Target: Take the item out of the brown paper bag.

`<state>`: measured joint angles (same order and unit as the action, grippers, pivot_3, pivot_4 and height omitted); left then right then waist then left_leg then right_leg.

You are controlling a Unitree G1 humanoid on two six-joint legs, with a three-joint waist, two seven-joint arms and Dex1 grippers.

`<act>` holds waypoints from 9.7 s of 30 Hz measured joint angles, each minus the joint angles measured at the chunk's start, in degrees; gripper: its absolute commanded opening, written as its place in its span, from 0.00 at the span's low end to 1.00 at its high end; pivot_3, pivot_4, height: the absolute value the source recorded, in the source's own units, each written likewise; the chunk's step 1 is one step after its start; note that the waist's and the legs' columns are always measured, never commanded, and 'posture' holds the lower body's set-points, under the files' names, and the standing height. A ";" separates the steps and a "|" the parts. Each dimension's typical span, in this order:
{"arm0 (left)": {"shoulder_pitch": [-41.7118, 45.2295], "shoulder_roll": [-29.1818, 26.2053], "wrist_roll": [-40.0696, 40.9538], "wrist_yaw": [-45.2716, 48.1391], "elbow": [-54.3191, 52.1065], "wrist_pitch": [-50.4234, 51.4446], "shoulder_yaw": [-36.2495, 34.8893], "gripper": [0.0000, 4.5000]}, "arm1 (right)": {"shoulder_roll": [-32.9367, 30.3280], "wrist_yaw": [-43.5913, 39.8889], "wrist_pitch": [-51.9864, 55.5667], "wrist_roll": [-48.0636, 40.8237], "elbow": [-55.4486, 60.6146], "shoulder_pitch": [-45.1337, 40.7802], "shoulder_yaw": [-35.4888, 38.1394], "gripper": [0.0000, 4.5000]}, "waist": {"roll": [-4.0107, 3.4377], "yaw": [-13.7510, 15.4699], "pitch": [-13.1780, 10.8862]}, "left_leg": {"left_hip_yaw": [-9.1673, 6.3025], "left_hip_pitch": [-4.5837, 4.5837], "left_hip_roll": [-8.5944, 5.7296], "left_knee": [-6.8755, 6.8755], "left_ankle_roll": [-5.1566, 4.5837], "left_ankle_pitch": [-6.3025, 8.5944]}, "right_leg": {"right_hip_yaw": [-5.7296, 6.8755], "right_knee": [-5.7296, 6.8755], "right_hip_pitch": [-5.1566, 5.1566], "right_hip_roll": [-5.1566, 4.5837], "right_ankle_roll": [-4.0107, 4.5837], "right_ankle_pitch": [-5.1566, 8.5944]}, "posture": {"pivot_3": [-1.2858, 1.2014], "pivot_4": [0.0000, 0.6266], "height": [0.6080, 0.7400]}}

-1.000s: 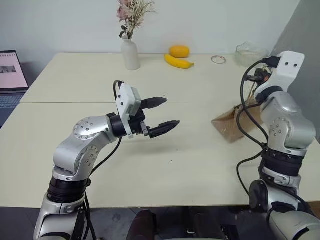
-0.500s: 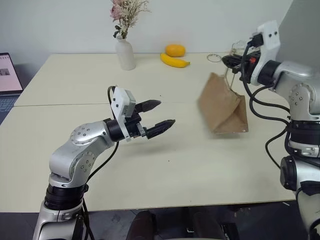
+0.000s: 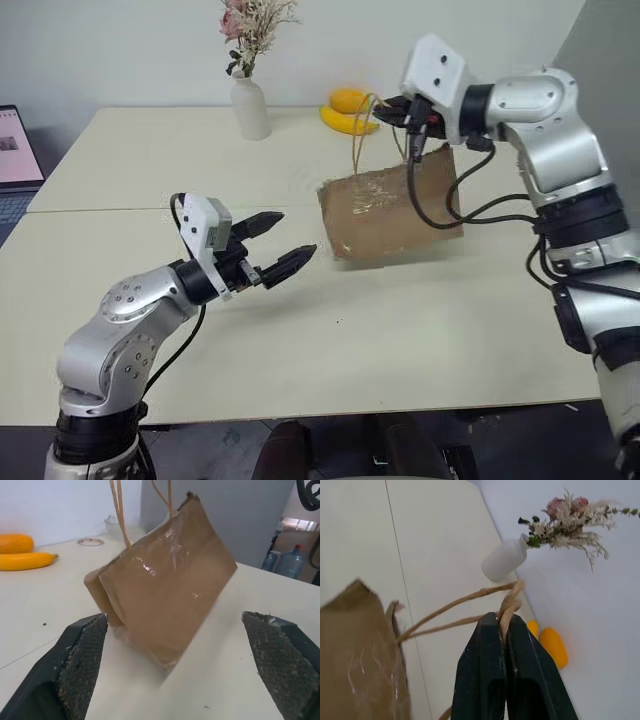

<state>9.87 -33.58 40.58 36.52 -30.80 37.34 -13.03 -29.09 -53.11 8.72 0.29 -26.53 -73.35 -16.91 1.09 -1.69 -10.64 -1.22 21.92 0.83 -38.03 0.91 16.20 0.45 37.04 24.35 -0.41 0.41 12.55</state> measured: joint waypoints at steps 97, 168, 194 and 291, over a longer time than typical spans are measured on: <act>63.87 9.06 -38.47 3.07 101.84 -44.20 18.47 0.01 | 3.44 17.02 32.55 -24.23 63.12 57.33 20.89 1.00 | 0.11 1.23 -0.02 | 0.37 0.01 -0.31 -0.14 -0.01 0.00 | 0.19 -0.01 -0.09 0.30 -0.37 0.13 | 0.52 0.24 1.00; 17.96 4.99 -44.07 29.87 42.71 -64.04 32.35 0.66 | -16.94 9.58 26.59 -29.35 71.75 82.68 24.43 1.00 | 0.23 1.75 0.03 | 0.08 -0.01 -0.12 -0.78 -0.02 0.01 | 0.11 0.31 -0.34 0.27 -0.41 0.14 | 0.52 0.24 1.00; 25.32 13.35 -29.76 21.56 31.49 -28.85 26.10 0.00 | -13.92 9.14 23.63 -16.53 65.46 67.79 -0.62 1.00 | 0.25 1.43 0.03 | -0.05 -0.08 -0.19 -0.79 -0.02 0.01 | 0.14 0.29 -0.35 0.36 -0.46 0.12 | 0.52 0.24 1.00; 45.63 10.66 -7.18 13.10 32.19 2.45 11.10 0.00 | 0.13 20.37 39.47 -7.72 63.25 38.73 -10.73 0.89 | 0.36 1.17 0.10 | -0.12 0.02 -0.16 -0.81 0.07 -0.04 | 0.04 0.55 -0.16 0.21 -0.40 0.16 | 0.52 0.24 1.00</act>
<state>55.50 -22.93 33.40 49.62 1.39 39.79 -1.93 -28.96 -32.74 48.19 -7.44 36.72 -34.62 -27.64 1.45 -0.52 -10.54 -1.34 21.94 0.67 -38.84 0.98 16.16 0.50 37.59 24.18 -0.20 0.01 12.71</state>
